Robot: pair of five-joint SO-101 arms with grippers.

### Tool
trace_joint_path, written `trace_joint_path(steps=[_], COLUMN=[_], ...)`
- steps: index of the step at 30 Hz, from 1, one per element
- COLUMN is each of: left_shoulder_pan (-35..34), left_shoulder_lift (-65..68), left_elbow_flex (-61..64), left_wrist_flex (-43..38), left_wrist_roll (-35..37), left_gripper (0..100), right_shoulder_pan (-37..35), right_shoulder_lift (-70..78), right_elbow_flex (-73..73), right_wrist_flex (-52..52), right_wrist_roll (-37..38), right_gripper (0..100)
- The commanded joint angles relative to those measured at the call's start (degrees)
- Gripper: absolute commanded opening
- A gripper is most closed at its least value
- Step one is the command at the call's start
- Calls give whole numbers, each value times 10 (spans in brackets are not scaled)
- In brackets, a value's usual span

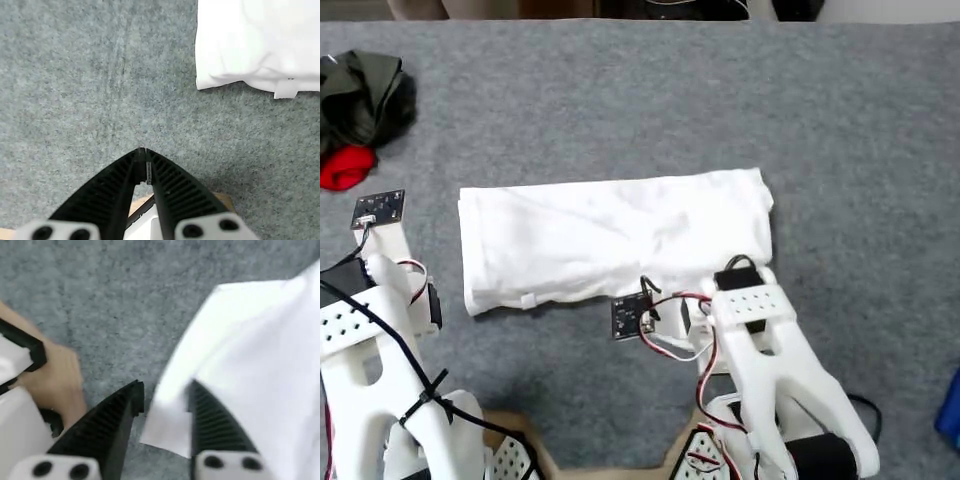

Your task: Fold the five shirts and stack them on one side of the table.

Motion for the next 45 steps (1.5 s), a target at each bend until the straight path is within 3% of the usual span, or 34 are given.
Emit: trace_joint_path(steps=[1,11,23,32,45], left_shoulder_pan=[-3,-3,-4,-5,-4], left_shoulder_lift=[-7,-8,-11,-11,-11], left_elbow_flex=[-24,-23,-25,-23,-23], left_wrist_flex=[4,5,17,17,17], left_wrist_roll=[-3,-3,-3,-3,-3], left_gripper=[20,20,20,20,20], right_shoulder_pan=[-2,0,-1,22,36], right_shoulder_lift=[-7,-7,15,251,608], right_elbow_flex=[13,-33,-265,-524,-1039], right_wrist_flex=[-16,-18,112,139,324], right_wrist_roll=[-8,-8,-5,-4,45], right_gripper=[36,4,5,5,5])
